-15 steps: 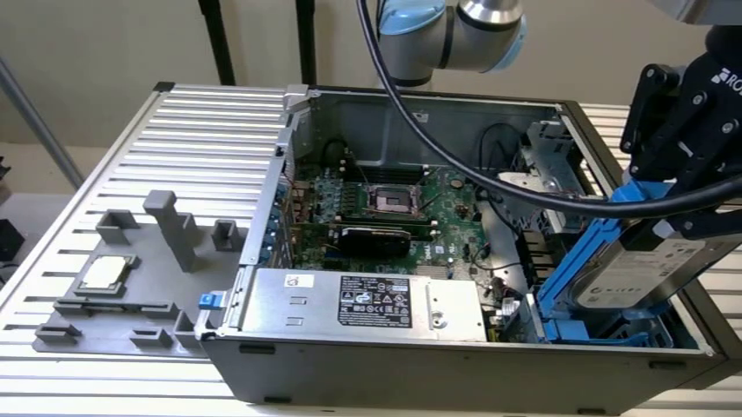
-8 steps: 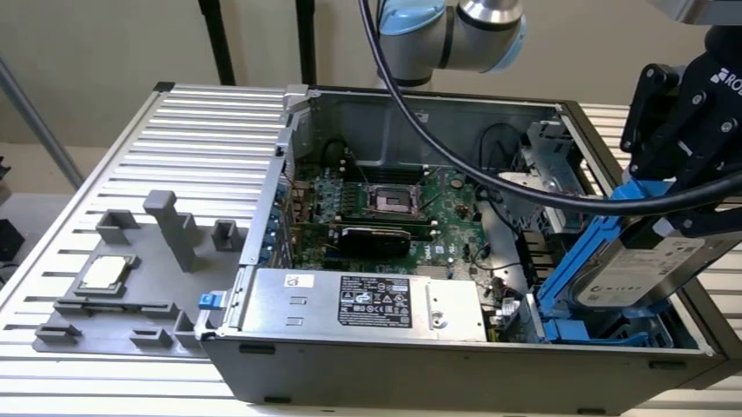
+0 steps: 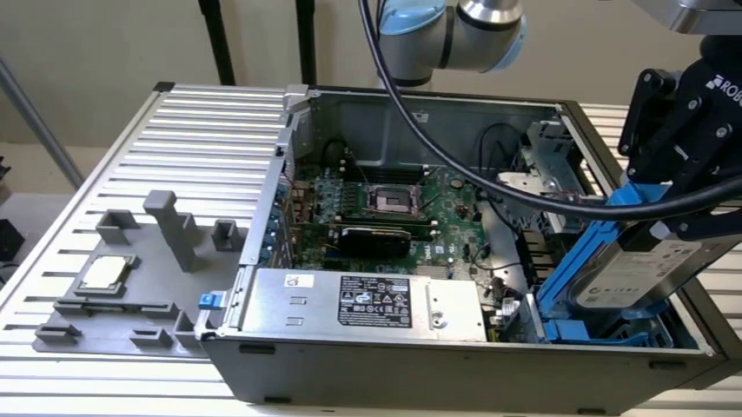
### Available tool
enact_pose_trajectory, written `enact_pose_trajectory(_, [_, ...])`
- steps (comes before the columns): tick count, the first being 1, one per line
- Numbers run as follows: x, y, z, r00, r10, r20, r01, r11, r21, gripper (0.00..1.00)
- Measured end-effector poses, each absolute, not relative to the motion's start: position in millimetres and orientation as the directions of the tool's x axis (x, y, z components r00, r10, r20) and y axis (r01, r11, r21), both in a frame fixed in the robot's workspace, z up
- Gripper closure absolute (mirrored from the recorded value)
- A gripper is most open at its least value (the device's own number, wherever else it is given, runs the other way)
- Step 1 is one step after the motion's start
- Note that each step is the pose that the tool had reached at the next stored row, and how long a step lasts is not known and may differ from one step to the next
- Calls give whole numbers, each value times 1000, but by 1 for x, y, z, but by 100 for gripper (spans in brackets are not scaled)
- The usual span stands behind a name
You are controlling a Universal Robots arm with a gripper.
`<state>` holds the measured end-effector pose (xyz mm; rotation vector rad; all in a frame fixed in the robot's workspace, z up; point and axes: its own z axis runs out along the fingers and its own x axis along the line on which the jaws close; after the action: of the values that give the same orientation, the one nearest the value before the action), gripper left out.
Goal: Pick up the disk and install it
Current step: 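Insert the disk into the insertion slot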
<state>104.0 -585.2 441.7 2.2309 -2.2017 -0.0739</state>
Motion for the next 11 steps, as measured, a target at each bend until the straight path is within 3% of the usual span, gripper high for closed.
enact_pose_trajectory(11, [104, -584, 435, 13, -999, -29, -999, -14, 38, 67])
